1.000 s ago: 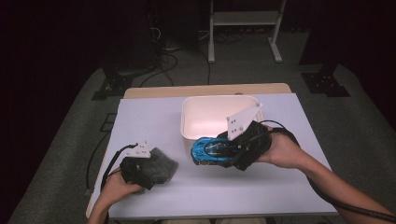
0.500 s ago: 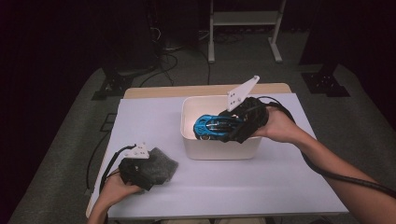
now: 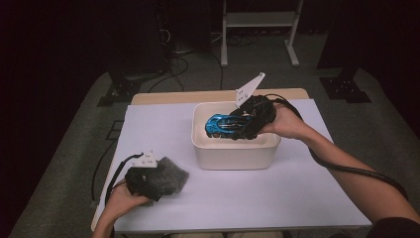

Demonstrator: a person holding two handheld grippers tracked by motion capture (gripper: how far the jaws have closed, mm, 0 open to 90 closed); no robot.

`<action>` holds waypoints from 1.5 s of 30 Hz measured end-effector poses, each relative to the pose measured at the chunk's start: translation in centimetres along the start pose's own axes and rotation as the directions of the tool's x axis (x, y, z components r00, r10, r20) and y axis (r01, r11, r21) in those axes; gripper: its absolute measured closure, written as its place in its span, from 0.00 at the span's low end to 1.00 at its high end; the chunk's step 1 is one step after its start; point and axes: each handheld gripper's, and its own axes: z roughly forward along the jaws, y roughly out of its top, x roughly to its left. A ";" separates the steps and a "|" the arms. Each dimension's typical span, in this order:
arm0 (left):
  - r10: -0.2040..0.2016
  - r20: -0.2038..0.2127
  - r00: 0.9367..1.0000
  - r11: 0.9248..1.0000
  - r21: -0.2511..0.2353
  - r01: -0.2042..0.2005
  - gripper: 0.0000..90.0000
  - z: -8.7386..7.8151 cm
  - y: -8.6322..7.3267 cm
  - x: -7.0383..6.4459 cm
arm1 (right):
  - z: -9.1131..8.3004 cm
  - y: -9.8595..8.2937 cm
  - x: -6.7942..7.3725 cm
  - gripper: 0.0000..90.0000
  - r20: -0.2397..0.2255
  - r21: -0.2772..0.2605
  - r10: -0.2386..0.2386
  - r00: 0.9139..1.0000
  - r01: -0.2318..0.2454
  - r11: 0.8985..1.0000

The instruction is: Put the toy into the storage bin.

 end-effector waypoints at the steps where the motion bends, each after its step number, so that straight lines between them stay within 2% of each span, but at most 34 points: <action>1: 0.001 0.000 1.000 1.000 0.004 -0.001 0.07 0.0 0.0 0.0 | 0.2 -0.1 -0.2 0.28 -0.002 0.000 0.003 1.000 -0.003 1.000; 18: -0.006 -0.003 1.000 1.000 0.000 0.006 0.07 -0.2 -0.3 0.1 | 3.8 -0.7 -1.8 0.28 -0.032 0.037 0.020 0.999 -0.018 0.999; 29: -0.010 -0.005 1.000 1.000 -0.003 0.010 0.07 -0.4 -0.4 0.2 | 5.2 -1.1 -2.4 0.28 -0.051 0.054 0.032 0.998 -0.029 0.998; 36: -0.011 -0.006 1.000 1.000 -0.003 0.011 0.07 -0.5 -0.5 0.3 | 6.4 -1.2 -2.6 0.28 -0.055 0.090 0.024 0.998 -0.019 0.996; 45: -0.015 -0.007 1.000 1.000 -0.012 0.015 0.07 -0.7 -0.5 0.3 | 7.3 -1.4 -3.0 0.28 -0.066 0.097 0.037 0.997 -0.031 0.995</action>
